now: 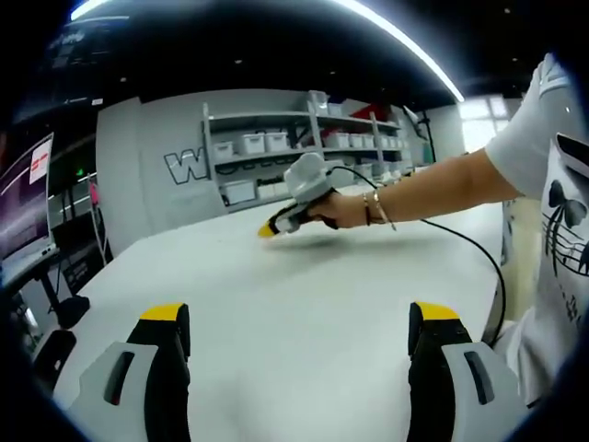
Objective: Open the resealable bag by pulling the two sides of the seal apart until the entire bag opening is separated and visibly accessible.
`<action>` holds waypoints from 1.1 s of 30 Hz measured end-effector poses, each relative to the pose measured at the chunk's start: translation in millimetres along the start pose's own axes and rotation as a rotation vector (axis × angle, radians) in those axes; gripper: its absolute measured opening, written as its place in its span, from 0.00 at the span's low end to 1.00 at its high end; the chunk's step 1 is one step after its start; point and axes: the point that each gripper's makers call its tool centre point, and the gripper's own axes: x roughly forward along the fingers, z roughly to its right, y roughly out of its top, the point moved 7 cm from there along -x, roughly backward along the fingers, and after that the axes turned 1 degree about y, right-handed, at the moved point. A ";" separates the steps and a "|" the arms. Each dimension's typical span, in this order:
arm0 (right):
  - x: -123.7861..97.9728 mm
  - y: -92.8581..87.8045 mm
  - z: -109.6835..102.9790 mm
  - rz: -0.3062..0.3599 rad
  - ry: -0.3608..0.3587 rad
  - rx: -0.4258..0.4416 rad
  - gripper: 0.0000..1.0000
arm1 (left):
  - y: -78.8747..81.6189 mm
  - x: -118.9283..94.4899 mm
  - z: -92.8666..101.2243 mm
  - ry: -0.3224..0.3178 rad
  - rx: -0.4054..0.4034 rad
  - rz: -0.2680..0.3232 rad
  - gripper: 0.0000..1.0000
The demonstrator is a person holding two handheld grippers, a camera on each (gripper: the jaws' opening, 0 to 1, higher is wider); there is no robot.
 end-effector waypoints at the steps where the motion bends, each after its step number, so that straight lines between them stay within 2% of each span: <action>1: -0.1 -0.3 -0.5 0.000 -0.002 0.001 0.26 | -0.5 0.0 0.1 -0.001 0.000 -0.002 0.98; 9: -3.6 -1.3 -5.7 0.006 -0.007 0.001 0.31 | -0.6 0.0 0.3 -0.001 -0.001 -0.001 0.98; 22: -12.2 -5.1 -11.0 -0.006 -0.038 0.013 0.51 | 0.7 -2.6 2.5 -0.001 0.002 0.001 0.98; 33: -27.0 -2.9 -16.1 0.008 -0.057 0.031 0.61 | 3.0 -5.6 5.7 -0.006 0.007 0.009 0.98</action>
